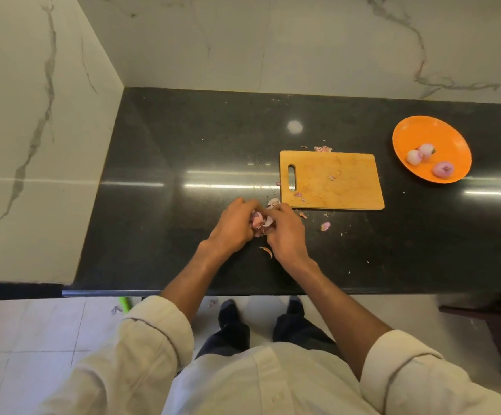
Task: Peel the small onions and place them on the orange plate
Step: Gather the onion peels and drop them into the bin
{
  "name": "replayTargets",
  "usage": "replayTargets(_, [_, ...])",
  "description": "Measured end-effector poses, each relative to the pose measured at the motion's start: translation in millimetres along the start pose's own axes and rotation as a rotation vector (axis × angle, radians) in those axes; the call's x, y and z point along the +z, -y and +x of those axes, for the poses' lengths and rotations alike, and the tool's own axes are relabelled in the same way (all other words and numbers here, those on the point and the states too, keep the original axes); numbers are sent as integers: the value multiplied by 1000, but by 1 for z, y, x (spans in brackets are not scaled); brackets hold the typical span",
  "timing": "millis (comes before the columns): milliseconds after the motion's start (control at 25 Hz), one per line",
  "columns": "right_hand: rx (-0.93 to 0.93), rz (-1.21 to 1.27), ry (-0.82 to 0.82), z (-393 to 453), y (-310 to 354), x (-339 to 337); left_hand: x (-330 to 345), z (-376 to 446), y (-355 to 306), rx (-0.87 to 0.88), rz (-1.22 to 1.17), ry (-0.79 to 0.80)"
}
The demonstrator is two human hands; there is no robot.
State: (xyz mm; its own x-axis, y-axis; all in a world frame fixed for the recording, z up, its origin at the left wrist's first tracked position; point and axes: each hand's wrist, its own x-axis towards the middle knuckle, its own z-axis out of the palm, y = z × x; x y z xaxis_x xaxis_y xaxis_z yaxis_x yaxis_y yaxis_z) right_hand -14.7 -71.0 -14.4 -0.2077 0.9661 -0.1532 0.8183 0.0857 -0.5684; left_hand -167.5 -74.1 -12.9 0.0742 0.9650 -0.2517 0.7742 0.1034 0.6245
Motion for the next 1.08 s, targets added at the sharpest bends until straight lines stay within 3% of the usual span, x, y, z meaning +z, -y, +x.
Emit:
replayTargets(240, [138,214,-74,-9,8,-2,7,-17,-12,-115,-83,-157])
replayTargets(680, [-139,303,2,-10,46,-50,-36,-70,-50,-224,-208,-493])
replayTargets(880, [-301,317,203,-56,83,-33,-30,-147,-29,-409,-231,-640])
replayTargets(1080, [-393,256,384,-123,118,31,-7,-249,14,-600,-248,-733])
